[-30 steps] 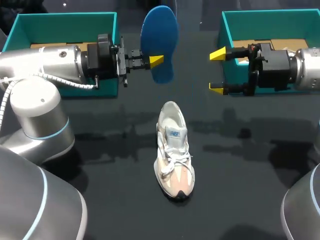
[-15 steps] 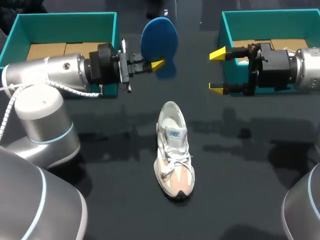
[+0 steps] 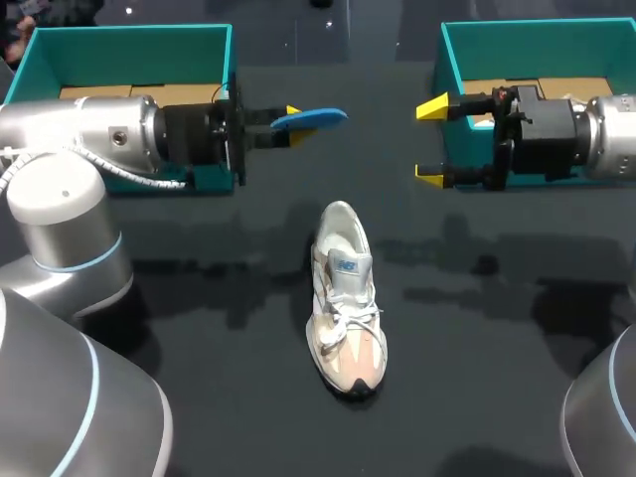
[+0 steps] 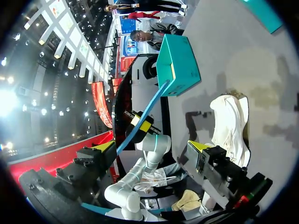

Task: Take the shoe out of the shoebox, open the shoe tongue, remove and reinsert the insole, then place the shoe into the shoebox

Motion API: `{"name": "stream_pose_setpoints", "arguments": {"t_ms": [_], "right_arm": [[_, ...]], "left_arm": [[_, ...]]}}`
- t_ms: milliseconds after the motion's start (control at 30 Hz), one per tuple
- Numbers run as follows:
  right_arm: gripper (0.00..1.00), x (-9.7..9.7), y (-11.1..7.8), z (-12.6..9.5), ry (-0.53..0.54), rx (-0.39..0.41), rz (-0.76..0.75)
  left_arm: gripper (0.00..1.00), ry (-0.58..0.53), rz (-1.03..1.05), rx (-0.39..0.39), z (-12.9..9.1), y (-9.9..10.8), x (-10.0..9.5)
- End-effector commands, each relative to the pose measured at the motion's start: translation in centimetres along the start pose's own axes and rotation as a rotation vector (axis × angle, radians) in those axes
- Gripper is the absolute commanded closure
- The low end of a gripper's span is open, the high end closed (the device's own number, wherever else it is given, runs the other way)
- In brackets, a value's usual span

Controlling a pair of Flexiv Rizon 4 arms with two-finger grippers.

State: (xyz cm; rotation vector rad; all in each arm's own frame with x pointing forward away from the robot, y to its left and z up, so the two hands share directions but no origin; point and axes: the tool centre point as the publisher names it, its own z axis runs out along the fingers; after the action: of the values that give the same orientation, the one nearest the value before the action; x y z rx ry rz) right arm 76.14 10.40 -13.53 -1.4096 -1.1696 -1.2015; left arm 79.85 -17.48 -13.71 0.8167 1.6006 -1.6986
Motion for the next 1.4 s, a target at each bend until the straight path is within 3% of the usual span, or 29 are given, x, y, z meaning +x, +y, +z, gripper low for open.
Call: {"name": "stream_pose_setpoints", "arguments": {"t_ms": [33,533,967,1400], "right_arm": [[0.00,0.0,0.0,0.2,-0.001,-0.001,0.000],[0.00,0.1,0.0,0.6,-0.016,0.014,-0.014],[0.00,0.3,-0.7,2.0,-0.023,0.053,-0.026],[0.00,0.3,-0.6,1.7,-0.023,0.040,0.001]], "left_arm": [[1.00,0.009,0.113,0.010,0.3,0.3,0.1],[1.00,-0.013,0.437,-0.024,1.7,0.7,0.6],[1.00,0.033,0.565,-0.047,2.9,1.1,0.6],[1.00,0.039,0.578,-0.038,2.9,1.1,0.5]]}}
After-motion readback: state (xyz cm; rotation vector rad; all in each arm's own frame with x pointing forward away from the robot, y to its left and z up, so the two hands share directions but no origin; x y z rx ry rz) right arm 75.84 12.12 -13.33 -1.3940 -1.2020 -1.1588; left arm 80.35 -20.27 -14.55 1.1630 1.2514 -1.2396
